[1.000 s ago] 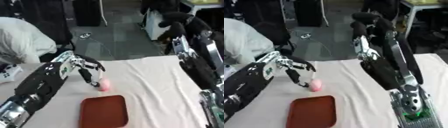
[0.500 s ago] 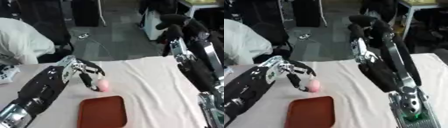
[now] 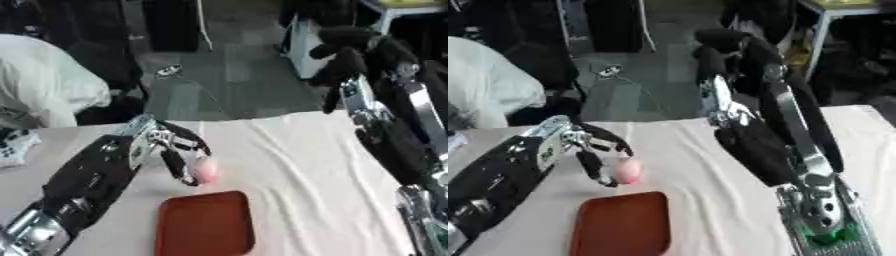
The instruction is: Pick up objects on the table and place them in the box.
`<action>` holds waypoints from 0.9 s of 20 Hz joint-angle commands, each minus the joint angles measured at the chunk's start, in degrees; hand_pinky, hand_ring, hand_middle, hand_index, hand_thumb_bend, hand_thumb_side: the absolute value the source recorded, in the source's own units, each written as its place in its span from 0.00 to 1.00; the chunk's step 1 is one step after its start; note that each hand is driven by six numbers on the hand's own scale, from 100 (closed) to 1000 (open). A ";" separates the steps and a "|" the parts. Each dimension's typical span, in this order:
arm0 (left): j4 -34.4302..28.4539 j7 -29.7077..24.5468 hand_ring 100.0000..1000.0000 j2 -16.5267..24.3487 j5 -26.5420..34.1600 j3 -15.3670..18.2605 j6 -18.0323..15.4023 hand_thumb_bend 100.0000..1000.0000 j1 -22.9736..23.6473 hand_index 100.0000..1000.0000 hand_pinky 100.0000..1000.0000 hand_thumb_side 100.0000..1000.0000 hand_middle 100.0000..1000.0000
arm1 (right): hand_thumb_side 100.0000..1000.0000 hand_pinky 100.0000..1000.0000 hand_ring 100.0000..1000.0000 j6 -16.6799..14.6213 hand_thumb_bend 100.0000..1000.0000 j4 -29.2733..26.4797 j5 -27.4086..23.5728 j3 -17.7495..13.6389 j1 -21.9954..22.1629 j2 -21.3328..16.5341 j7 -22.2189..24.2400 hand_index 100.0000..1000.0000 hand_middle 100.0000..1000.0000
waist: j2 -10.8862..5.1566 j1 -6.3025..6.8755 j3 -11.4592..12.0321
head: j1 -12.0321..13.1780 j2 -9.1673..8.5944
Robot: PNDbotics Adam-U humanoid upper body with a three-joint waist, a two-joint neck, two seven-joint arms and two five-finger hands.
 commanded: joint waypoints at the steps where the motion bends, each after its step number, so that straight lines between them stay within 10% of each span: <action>1: -0.35 -11.55 1.00 0.70 -1.34 1.40 -11.27 0.82 -1.01 1.00 0.92 0.35 1.00 | 0.69 0.28 0.52 -0.31 0.00 -0.66 0.01 0.13 -1.23 0.76 0.27 0.79 0.62 | -0.40 -0.01 -0.27 | 1.31 -1.01; 18: 1.25 -7.89 0.88 -0.98 -11.06 4.97 -8.20 0.80 0.10 1.00 0.70 0.18 1.00 | 0.69 0.28 0.52 -0.99 0.00 -0.66 -0.16 1.47 -2.37 3.05 2.49 0.79 0.62 | 0.70 0.81 -2.36 | 5.29 -1.65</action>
